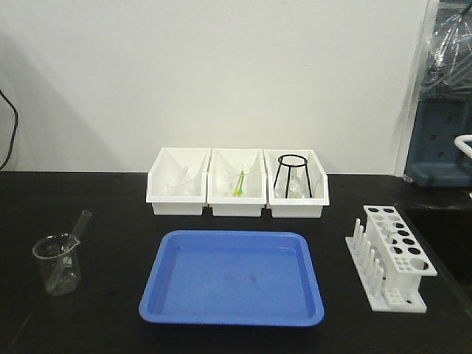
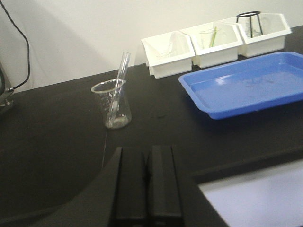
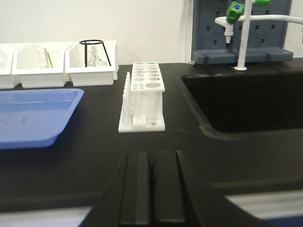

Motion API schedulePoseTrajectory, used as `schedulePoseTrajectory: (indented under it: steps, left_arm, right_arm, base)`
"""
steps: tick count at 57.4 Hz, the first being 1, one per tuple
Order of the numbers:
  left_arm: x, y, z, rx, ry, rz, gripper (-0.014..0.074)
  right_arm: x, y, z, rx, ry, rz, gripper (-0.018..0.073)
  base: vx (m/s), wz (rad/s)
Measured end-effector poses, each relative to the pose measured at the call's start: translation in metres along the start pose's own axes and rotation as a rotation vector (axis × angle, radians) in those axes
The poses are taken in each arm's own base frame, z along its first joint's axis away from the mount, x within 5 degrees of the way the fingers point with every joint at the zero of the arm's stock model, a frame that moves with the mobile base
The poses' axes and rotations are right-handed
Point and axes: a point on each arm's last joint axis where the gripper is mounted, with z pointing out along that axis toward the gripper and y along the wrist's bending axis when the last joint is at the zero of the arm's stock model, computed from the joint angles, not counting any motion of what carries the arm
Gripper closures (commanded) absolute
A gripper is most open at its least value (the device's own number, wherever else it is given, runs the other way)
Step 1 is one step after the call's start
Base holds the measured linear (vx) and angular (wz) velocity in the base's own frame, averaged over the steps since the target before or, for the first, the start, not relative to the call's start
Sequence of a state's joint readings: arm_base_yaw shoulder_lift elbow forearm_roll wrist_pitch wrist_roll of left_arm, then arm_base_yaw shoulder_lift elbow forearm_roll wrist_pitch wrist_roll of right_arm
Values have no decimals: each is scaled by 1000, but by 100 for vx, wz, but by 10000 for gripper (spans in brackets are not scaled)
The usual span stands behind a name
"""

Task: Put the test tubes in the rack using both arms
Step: 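Move the left gripper down around the glass tube in the beaker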

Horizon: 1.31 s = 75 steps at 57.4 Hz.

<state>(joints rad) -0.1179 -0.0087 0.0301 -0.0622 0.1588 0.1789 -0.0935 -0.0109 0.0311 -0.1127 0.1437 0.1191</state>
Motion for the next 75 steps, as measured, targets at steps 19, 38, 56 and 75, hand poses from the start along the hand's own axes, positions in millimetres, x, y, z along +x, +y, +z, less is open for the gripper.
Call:
schedulePoseTrajectory:
  steps: [19,38,56,75]
  left_arm:
    - [0,0,0,0,0,0,611]
    - [0,0,0,0,0,0,611]
    - [0,0,0,0,0,0,611]
    - [0,0,0,0,0,0,611]
  right_arm:
    - [0,0,0,0,0,0,567]
    - [0,0,0,0,0,0,567]
    - [0,0,0,0,0,0,567]
    - [0,0,0,-1,0,0,567]
  base:
    - [42,0]
    - [33,-7]
    - [12,1]
    - [0,0]
